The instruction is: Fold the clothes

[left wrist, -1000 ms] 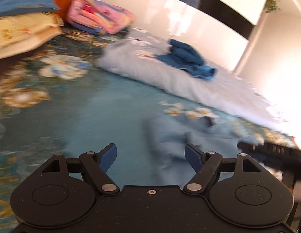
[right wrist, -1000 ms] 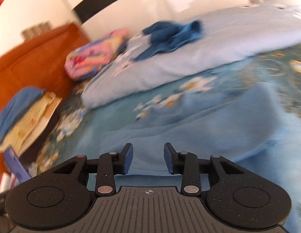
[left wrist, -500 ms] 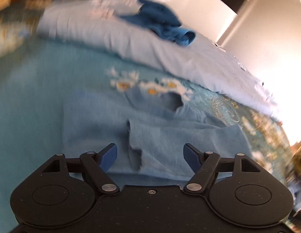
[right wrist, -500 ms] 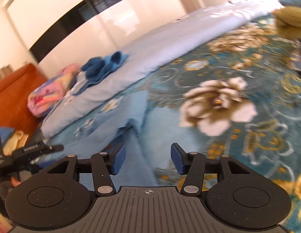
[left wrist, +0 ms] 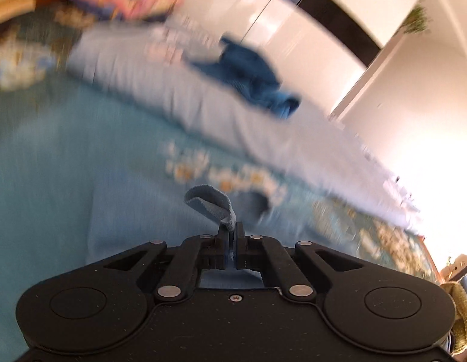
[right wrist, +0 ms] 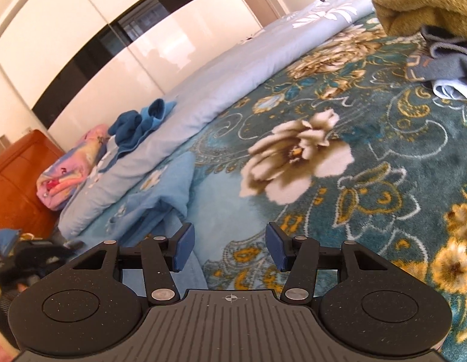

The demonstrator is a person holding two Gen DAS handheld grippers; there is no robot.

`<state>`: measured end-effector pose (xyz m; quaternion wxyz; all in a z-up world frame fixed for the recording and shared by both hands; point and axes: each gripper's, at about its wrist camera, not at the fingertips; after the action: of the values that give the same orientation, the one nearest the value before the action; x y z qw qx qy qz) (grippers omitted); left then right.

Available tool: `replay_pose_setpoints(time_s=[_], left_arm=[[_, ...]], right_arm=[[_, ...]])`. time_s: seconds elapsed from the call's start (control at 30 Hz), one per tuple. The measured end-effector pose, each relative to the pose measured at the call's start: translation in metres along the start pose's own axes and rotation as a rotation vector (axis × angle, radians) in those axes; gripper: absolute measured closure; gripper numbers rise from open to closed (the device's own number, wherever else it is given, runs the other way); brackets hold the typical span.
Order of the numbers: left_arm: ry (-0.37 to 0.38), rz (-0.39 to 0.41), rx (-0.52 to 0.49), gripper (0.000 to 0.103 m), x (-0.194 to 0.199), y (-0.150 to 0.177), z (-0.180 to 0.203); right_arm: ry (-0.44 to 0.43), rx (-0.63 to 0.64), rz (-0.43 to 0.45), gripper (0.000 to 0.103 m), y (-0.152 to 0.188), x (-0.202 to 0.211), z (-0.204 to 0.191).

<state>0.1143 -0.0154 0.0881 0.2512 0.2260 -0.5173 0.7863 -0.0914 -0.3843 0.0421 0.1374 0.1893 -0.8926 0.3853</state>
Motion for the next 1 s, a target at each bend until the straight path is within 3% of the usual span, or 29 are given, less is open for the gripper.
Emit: replay_pose_setpoints(time_s=[0.13,0.33,0.47,0.63,0.73,1.0], left_arm=[[-0.070,0.048,-0.004,0.103,0.008,-0.006,-0.015],[-0.197,-0.050,-0.001,0.103,-0.014,0.013,-0.047],[-0.202,-0.098,0.000,0.101,-0.011,0.017,-0.059],[-0.205,-0.047,-0.029,0.078,0.029,0.014,-0.065],[-0.168,-0.042,-0.060,0.064,0.058,0.020,-0.074],[-0.164,-0.026,-0.199,0.050,0.143,0.065,-0.100]], right_arm=[[-0.002,-0.014,-0.006,0.054,0.004,-0.003,0.002],[-0.018,-0.005,-0.051,0.054,0.011,-0.015,-0.003],[-0.015,0.001,-0.056,0.054,0.011,-0.013,-0.007],[-0.016,0.015,-0.045,0.054,0.010,-0.003,-0.016],[-0.022,0.032,-0.070,0.054,0.014,0.002,-0.022],[0.012,0.077,-0.178,0.054,0.053,0.027,-0.032]])
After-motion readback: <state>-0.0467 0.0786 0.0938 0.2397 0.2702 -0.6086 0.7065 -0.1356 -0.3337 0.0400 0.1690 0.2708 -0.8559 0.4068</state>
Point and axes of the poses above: each gripper's, at about its wrist camera, not at the fingertips, and x roughly against the way its jaws point, z to its right, y to its underside, and after that the axes turned 14 degrees about -y, right-handed
